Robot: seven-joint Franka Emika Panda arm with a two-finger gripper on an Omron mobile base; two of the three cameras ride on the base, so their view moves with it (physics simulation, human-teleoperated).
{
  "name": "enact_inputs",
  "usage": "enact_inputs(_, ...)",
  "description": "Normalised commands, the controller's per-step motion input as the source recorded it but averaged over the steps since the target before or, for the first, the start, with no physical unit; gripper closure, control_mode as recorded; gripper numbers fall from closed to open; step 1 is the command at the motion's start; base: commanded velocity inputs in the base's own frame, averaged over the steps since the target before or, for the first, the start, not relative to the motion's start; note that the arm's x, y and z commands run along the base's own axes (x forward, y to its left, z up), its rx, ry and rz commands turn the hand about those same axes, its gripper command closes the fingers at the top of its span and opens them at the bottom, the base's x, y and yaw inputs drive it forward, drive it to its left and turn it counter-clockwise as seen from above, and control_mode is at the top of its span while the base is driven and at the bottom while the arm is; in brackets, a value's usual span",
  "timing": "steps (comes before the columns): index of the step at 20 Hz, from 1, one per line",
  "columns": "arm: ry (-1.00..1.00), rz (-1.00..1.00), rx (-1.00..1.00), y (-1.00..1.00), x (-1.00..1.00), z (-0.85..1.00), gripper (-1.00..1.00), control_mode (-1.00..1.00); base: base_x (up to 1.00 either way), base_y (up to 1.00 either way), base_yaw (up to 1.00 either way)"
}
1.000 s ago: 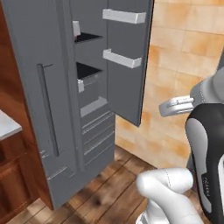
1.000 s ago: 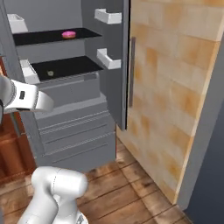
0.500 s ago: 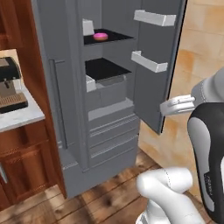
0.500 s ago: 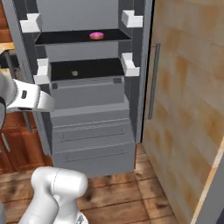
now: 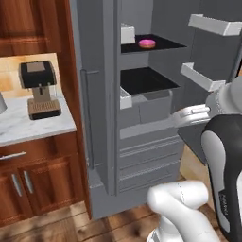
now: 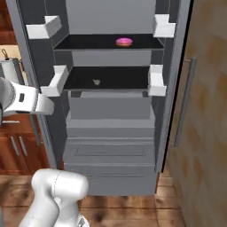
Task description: Retrieve the bottle and the shaker from the cabinet and place them next to the mixing bowl on the counter. Then add garlic from the fridge to the mixing bowl.
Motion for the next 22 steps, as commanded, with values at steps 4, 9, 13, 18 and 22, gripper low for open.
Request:
enact_inputs(4,0.0,0.0,0.0,0.0,0.0,0.0,-1.0,1.0,0.74,-0.62,0.42)
enact_inputs(9,0.0,0.0,0.0,0.0,0.0,0.0,-1.0,1.0,0.08,-0.84,0.18)
enact_inputs(13,0.0,0.0,0.0,0.0,0.0,0.0,-1.0,1.0,0.19,-0.05,-0.03)
enact_inputs(18,0.0,0.0,0.0,0.0,0.0,0.0,-1.0,1.0,0.44,0.34,-0.12)
enact_inputs(22,0.0,0.0,0.0,0.0,0.0,0.0,-1.0,1.0,0.79,0.43,-0.11)
